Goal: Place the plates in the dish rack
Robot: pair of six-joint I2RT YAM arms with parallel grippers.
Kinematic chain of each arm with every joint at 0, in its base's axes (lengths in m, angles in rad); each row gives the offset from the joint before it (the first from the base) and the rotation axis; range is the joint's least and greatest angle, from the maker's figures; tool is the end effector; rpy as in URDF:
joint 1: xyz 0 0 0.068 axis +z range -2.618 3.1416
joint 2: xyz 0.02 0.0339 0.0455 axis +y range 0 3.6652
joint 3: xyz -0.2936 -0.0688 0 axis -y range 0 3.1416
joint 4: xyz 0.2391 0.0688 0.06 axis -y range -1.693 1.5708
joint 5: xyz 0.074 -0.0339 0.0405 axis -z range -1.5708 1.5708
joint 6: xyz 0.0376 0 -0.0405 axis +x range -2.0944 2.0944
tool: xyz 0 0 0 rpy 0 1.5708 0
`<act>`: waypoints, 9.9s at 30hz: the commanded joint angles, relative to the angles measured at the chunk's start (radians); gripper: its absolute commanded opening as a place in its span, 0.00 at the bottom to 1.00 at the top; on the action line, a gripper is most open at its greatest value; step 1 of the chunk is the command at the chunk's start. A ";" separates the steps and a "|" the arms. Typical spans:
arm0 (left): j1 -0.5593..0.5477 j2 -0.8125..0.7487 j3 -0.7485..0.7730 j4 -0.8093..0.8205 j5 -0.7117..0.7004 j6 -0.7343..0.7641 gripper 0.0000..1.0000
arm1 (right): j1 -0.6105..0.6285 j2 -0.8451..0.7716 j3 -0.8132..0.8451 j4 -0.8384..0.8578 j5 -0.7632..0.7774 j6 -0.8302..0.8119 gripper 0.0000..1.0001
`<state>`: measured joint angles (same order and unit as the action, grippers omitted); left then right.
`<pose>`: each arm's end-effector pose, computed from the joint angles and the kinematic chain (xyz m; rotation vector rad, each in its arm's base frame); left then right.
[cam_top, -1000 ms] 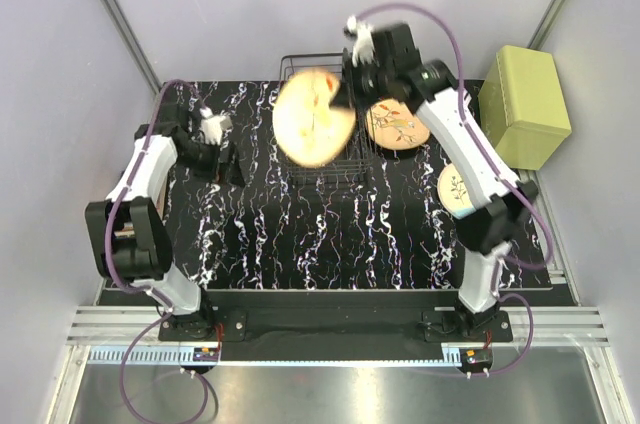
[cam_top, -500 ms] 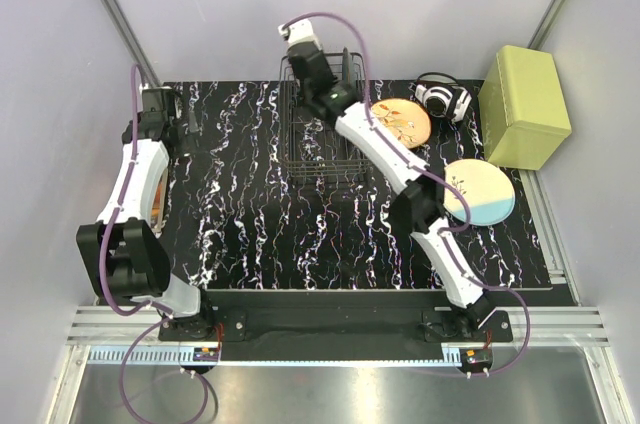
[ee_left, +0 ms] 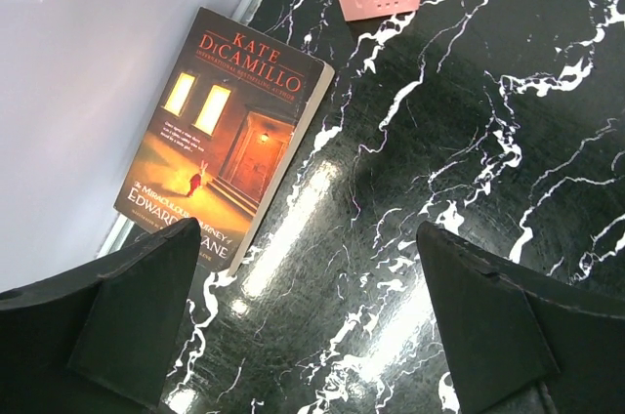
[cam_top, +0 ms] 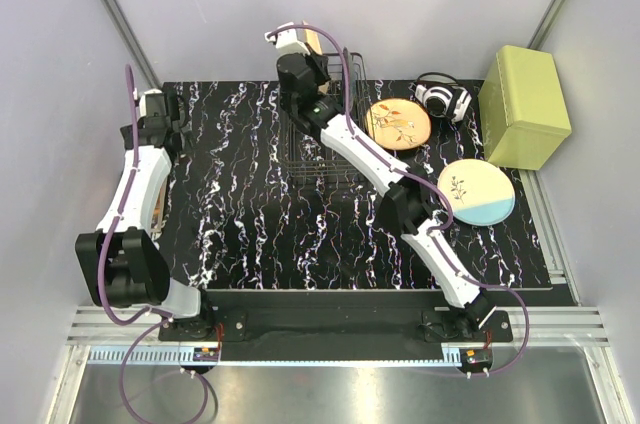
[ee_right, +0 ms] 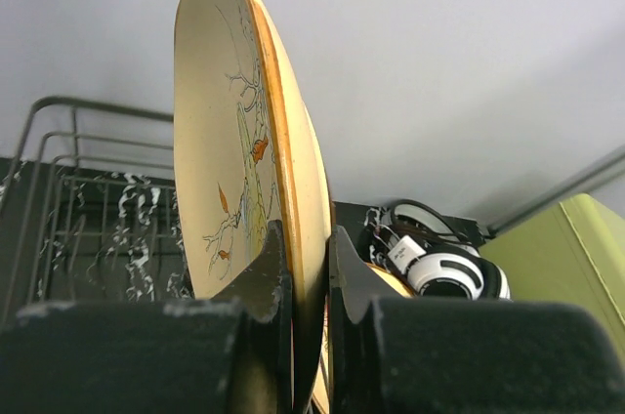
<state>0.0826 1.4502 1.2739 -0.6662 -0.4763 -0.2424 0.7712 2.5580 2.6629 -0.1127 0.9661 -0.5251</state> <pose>0.2996 0.0421 0.3419 -0.5917 2.2722 0.4946 0.4460 0.3904 0.3592 -0.2687 1.5812 -0.5673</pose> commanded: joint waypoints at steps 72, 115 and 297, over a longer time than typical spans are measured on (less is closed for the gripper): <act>-0.078 -0.188 -0.188 -0.001 0.849 -0.109 0.99 | -0.160 -0.911 -0.869 -0.656 -0.584 0.128 0.89; -0.170 -0.086 -0.326 0.198 0.874 -0.179 0.94 | -0.670 -1.032 -1.850 -0.333 -0.987 -0.342 0.00; -0.311 -0.519 -0.304 0.373 0.712 -0.015 0.58 | -0.341 -0.673 -0.096 -0.746 -0.906 0.620 0.00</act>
<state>-0.2741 1.0206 0.9989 -0.3546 0.2455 -0.2508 0.2428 1.9224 2.6572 -1.2079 -0.3725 -0.0776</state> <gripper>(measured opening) 0.580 0.212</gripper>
